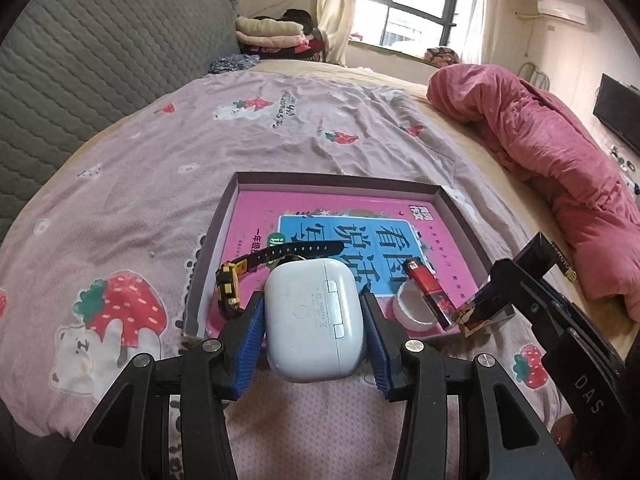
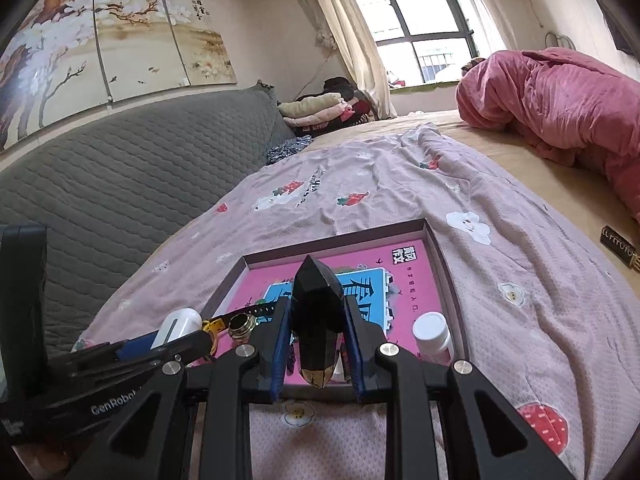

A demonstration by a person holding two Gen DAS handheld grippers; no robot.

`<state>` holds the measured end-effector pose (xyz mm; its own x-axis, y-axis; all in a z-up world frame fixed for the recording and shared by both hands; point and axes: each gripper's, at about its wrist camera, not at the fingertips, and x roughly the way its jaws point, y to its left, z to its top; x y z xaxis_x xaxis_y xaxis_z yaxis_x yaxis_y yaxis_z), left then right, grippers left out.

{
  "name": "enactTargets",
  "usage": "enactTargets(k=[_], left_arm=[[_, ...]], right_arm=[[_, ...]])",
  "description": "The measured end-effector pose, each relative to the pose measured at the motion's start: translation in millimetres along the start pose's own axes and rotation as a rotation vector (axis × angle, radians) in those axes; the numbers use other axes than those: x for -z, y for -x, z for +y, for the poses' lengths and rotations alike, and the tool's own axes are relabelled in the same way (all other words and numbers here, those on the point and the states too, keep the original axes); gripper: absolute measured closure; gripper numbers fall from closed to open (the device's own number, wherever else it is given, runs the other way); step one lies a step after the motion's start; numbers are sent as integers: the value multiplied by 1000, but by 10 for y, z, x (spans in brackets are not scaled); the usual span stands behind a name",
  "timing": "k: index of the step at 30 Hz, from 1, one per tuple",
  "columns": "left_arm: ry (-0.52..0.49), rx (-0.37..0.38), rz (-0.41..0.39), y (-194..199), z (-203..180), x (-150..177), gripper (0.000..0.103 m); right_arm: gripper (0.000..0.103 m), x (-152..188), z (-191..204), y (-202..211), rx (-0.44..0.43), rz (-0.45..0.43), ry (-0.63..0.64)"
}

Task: Organize rigid objects
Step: 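Lift and carry the earbud case with left tool while right tool carries the lighter into the box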

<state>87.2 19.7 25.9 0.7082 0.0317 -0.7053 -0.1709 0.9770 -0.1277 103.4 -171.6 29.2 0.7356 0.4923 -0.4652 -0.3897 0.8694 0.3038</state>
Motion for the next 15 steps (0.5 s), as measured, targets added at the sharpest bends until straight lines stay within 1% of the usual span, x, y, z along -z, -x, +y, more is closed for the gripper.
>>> enactTargets(k=[7,9,15], left_arm=[[28,-13,2,-122,160,-50,55],[29,4,10,-163,194,-55,55],[2,15,23,-264,105,-51,55]], right_arm=[[78,-34,-131,-47,-25,-12,-42],[78,-64,-177,-69,-32,-21,-67],[78,-107,-201,-149,-38,-31,-77]])
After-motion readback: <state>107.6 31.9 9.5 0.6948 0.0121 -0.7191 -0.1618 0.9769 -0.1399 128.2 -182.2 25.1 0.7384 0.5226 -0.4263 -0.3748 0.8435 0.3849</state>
